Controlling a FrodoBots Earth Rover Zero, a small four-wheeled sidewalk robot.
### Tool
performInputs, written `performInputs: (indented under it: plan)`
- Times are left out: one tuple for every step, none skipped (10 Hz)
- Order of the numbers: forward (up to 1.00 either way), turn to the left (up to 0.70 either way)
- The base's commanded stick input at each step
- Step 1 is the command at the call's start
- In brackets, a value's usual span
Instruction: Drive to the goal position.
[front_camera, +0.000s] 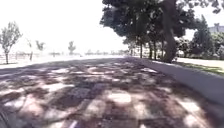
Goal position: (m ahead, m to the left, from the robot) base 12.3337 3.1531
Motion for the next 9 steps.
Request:
performInputs:
  plan:
    - [0.70, 0.00]
    - [0.70, 0.00]
    - [0.70, 0.00]
    - [0.70, 0.00]
    - [0.70, 0.00]
    - [0.70, 0.00]
    - [0.70, 0.00]
    - [0.70, 0.00]
    - [0.70, 0.00]
